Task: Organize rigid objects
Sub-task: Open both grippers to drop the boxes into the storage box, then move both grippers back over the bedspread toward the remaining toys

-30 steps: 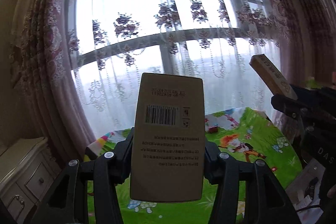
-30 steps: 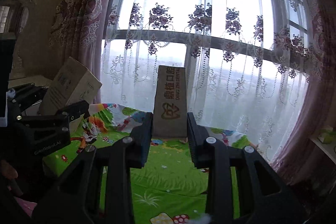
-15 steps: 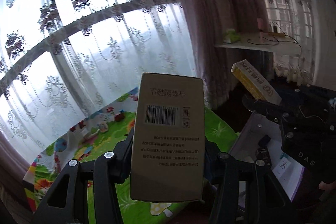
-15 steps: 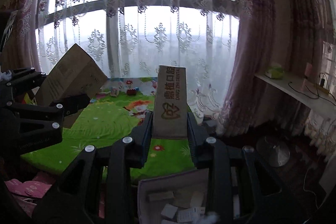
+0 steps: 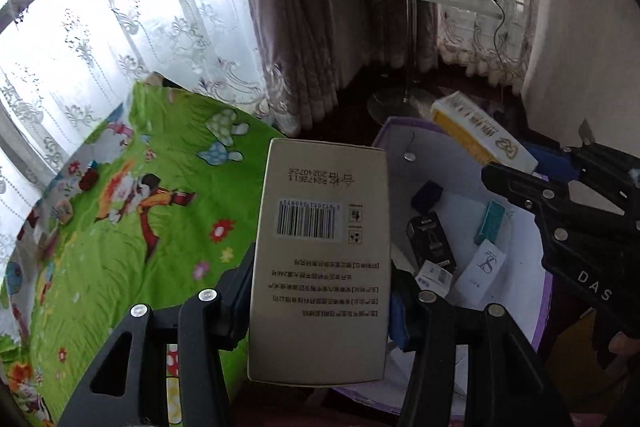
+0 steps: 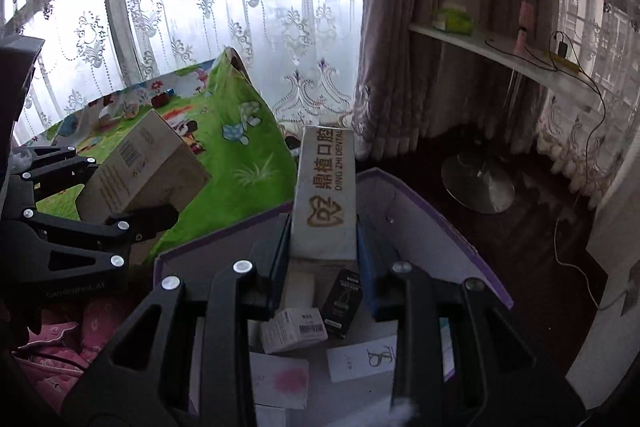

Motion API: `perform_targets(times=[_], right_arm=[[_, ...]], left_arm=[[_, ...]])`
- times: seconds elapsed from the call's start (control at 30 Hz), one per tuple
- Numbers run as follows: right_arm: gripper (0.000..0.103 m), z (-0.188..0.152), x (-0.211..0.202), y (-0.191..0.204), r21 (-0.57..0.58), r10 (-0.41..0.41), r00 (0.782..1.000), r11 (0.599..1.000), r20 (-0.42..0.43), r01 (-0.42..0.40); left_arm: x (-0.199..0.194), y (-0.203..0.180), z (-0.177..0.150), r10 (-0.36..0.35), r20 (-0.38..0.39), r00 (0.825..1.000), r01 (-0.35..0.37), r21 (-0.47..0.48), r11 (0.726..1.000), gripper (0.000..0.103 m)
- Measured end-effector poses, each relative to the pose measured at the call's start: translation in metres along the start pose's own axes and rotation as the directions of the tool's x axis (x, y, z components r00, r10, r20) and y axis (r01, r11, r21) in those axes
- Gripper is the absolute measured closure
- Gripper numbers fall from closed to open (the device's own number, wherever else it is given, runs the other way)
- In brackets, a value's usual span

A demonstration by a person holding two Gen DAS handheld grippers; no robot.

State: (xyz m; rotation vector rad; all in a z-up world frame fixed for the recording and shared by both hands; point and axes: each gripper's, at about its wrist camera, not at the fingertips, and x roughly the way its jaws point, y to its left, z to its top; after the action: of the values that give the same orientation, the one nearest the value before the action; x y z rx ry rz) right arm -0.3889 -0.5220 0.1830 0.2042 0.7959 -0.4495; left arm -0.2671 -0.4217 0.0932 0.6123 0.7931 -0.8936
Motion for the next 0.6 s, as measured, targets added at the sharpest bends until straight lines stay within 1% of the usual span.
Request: perform_targets(times=[0.07, 0.13, 0.17, 0.23, 0.33, 0.43, 0.6], right_arm=[[0.064, -0.005, 0.010, -0.007, 0.024, -0.018, 0.999, 1.000, -0.047, 0.019], [0.046, -0.009, 0.017, -0.014, 0.054, -0.029, 0.996, 0.998, -0.086, 0.034], [0.045, -0.010, 0.020, -0.017, 0.072, -0.025, 0.995, 0.997, -0.096, 0.032], [0.044, -0.010, 0.022, -0.021, 0.093, -0.020, 0.994, 0.995, -0.109, 0.030], [0.044, -0.007, 0.026, -0.020, 0.085, -0.029, 0.992, 0.996, -0.124, 0.040], [0.043, -0.004, 0.033, -0.016, 0.084, -0.025, 0.990, 0.996, -0.136, 0.037], [0.043, -0.001, 0.041, -0.005, 0.080, -0.012, 0.988, 0.997, -0.151, 0.024]], left_arm=[[0.013, -0.003, -0.002, -0.031, -0.029, 0.999, 0.031, 0.002, 1.000, 0.049], [0.024, -0.005, -0.003, -0.051, -0.055, 0.997, 0.051, 0.004, 0.999, 0.048], [0.028, -0.005, -0.003, -0.054, -0.062, 0.997, 0.055, 0.005, 0.998, 0.048], [0.033, -0.003, -0.003, -0.057, -0.070, 0.996, 0.058, 0.004, 0.998, 0.047], [0.038, 0.000, -0.004, -0.059, -0.082, 0.995, 0.059, -0.010, 0.998, 0.045], [0.045, 0.005, -0.005, -0.053, -0.097, 0.994, 0.052, -0.019, 0.998, 0.044], [0.054, 0.016, -0.011, -0.066, -0.118, 0.991, 0.062, -0.039, 0.997, 0.044]])
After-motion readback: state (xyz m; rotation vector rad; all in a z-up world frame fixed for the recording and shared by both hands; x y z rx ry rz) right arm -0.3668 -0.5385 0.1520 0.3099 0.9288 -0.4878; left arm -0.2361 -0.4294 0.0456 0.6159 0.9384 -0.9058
